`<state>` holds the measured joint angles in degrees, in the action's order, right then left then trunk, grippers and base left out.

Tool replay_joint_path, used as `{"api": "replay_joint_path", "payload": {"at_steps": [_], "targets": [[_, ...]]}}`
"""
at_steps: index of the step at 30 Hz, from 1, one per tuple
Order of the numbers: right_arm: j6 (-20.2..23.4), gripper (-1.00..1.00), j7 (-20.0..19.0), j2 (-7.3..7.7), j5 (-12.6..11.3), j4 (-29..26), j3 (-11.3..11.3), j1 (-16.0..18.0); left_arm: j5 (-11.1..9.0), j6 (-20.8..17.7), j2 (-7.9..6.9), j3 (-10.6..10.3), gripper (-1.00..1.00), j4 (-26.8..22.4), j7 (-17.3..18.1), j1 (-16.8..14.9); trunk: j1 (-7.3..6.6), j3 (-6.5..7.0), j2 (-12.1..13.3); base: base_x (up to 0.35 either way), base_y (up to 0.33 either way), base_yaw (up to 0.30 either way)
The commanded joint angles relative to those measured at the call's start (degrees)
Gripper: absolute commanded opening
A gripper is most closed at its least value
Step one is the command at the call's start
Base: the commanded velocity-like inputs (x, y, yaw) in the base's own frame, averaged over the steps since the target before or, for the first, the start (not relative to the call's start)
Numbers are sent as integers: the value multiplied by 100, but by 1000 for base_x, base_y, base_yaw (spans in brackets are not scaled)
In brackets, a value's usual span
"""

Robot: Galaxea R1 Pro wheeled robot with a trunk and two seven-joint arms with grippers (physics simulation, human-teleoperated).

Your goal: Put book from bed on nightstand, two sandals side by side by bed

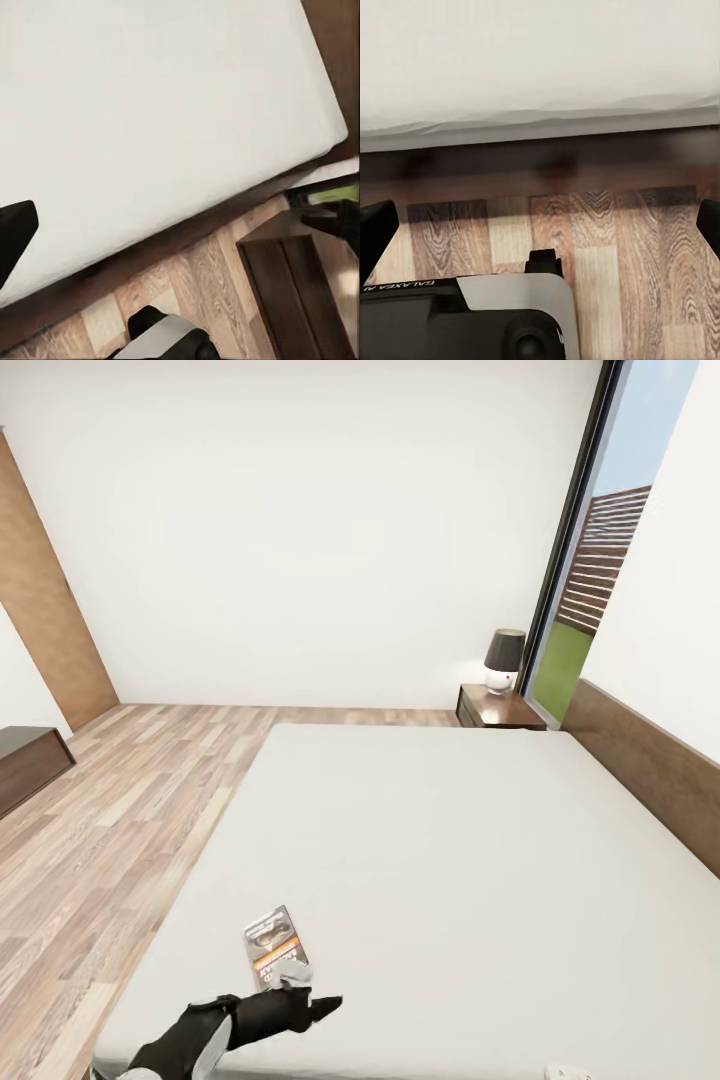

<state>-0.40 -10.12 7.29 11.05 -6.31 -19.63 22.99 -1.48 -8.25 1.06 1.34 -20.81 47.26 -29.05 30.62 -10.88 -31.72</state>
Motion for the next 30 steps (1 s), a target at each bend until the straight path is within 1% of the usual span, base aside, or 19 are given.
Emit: {"api": "replay_joint_path", "payload": {"at_steps": [1, 4, 7, 8, 9, 10, 11, 12, 14, 15, 17, 18, 19, 21, 22, 24, 27, 29, 30], "targets": [[-4, 100, -25, 0, 56, 1, -48, 4, -144, -463, -14, 13, 100, -545, 88, -2, 2, -10, -8, 0, 0, 0], [-4, 100, -25, 0, 57, 0, -49, 4, -503, -1704, -177, 137, 100, -2141, 154, -12, 2, -10, -8, 0, 0, 0], [-4, 100, -25, 0, 60, 0, -49, 4, -617, -2440, -237, 343, 100, -3075, 55, -42, 2, -10, -8, 0, 0, 0], [-4, 100, -25, 0, 62, 0, -49, 4, -657, -2876, -252, 524, 100, -3681, -130, -108, 2, -10, -8, 0, 0, 0], [-4, 100, -25, 0, 61, 5, -49, 4, -727, -3456, -246, 1083, 100, -4568, -838, -298, 2, -10, -8, 0, 0, 0], [-4, 100, -25, 0, 60, 6, -49, 4, -752, -3508, -236, 1217, 100, -4644, -990, -324, 2, -10, -8, 0, 0, 0], [-4, 100, -25, 0, 62, 6, -49, 4, -836, -3584, -200, 1492, 100, -4754, -1306, -378, 2, -10, -8, 0, 0, 0], [-4, 100, -25, 0, 62, 6, -49, 4, -892, -3610, -174, 1615, 100, -4792, -1475, -411, 2, -10, -8, 0, 0, 0], [-4, 100, -25, 0, 59, 4, -49, 4, -1141, -3655, -54, 1916, 100, -4896, -2239, -541, 2, -10, -8, 0, 0, 0], [-4, 100, -25, 0, 58, 2, -49, 4, -1189, -3643, -22, 1958, 100, -4921, -2468, -564, 2, -10, -8, 0, 0, 0], [-4, 100, -25, 0, 57, 1, -49, 4, -1337, -3444, 121, 2071, 100, -4990, -3519, -617, 2, -10, -8, 0, 0, 0], [-4, 100, -25, 0, 56, 2, -49, 4, -1374, -3361, 148, 2089, 100, -4996, -3780, -625, 2, -10, -8, 0, 0, 0], [-4, 100, -27, 0, 56, 2, -49, 4, -1541, -3067, 206, 2119, 100, -4960, -4434, -639, 2, -10, -8, 0, 0, 0], [-4, 100, -29, 0, 56, 0, -49, 4, -1773, -2776, 254, 2124, 100, -4807, -4862, -647, 2, -10, -8, 0, 0, 0], [-4, 100, -30, 0, 56, 0, -49, 4, -1846, -2694, 265, 2124, 100, -4727, -4966, -648, 2, -10, -8, 0, 0, 0], [-4, 100, -32, 5, 55, 1, -49, 4, -2046, -2470, 289, 2124, 100, -4264, -5460, -652, 2, -10, -8, 0, 0, 0], [-4, 100, -33, 8, 55, 3, -49, 4, -2152, -2204, 302, 2125, 100, -3794, -5997, -654, 2, -10, -8, 0, 0, 0], [-4, 100, -33, 9, 55, 5, -49, 4, -2183, -1767, 305, 2125, 100, -3431, -6291, -660, 2, -10, -8, 0, 0, 0], [-4, 100, -33, 9, 55, 5, -49, 4, -2186, -1669, 306, 2125, 100, -3377, -6354, -660, 2, -10, -8, 0, 0, 0]]}}
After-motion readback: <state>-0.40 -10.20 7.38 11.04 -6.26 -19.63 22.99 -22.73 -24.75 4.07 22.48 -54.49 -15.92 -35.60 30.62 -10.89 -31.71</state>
